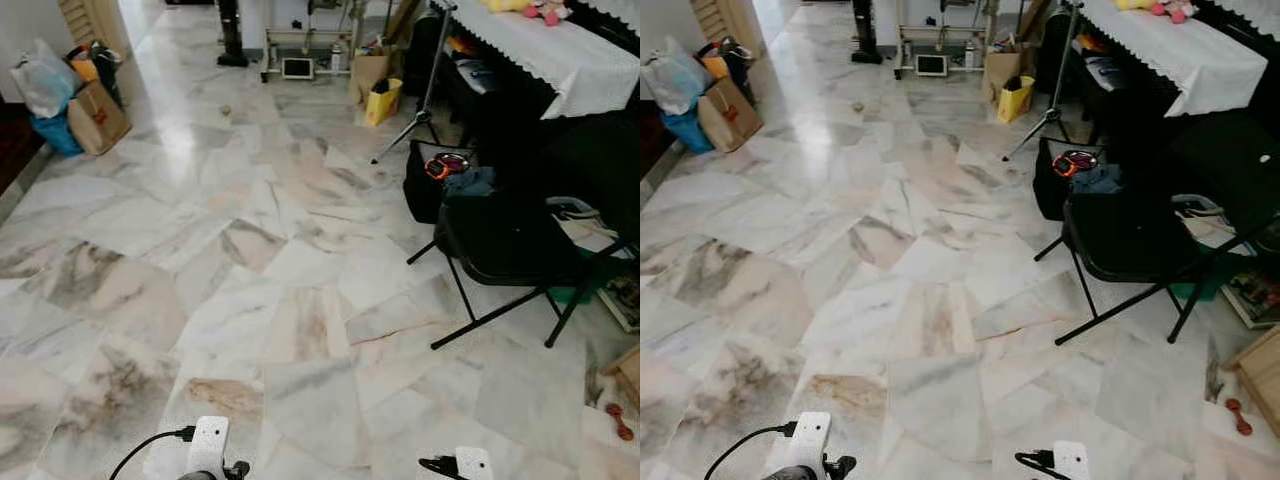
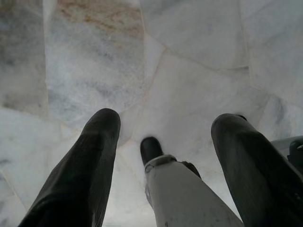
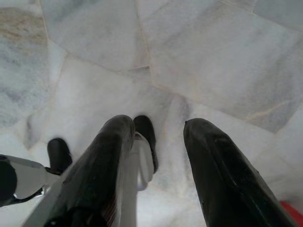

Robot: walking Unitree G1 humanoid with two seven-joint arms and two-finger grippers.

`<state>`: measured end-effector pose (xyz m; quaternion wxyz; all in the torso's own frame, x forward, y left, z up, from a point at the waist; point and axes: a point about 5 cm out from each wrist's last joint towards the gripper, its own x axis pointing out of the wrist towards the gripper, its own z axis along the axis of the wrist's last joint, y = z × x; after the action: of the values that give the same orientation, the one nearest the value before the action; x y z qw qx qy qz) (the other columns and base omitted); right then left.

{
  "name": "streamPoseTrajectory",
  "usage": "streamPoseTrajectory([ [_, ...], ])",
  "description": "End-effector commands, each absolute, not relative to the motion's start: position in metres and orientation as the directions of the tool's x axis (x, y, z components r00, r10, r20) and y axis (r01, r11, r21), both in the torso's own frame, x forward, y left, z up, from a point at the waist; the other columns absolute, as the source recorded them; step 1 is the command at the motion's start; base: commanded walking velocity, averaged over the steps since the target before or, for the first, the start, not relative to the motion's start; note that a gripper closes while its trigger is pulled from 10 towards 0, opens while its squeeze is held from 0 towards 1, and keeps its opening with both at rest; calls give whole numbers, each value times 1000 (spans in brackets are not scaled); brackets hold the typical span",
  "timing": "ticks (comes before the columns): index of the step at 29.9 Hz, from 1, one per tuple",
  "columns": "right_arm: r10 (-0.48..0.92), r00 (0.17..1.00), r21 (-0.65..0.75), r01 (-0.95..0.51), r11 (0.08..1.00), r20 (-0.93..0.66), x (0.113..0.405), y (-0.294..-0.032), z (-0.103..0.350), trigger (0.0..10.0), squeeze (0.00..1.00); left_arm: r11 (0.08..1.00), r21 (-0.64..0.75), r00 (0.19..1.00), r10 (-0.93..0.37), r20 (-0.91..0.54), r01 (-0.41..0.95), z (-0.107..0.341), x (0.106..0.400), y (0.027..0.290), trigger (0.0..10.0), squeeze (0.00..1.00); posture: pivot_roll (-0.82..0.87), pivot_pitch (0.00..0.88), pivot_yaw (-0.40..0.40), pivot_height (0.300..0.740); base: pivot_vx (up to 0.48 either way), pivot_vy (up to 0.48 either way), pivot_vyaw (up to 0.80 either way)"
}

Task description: Hang keys on a hook

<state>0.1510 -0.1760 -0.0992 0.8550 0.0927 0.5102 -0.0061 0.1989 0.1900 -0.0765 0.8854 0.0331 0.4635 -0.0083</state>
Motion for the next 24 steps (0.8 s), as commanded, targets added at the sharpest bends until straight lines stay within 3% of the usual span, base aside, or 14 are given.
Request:
streamPoseTrajectory([
  [1, 78, 466, 143, 108, 984, -881, 149, -176, -100, 10000, 0, 998, 43, 555, 16, -832, 35, -79, 195, 189, 10000, 0, 61, 0, -43, 740, 0, 0, -775],
  [24, 79, 483, 143, 97, 985, -872, 159, -175, -96, 10000, 0, 997, 41, 557, 2, -830, 58, -79, 195, 189, 10000, 0, 60, 0, -43, 740, 0, 0, -776],
])
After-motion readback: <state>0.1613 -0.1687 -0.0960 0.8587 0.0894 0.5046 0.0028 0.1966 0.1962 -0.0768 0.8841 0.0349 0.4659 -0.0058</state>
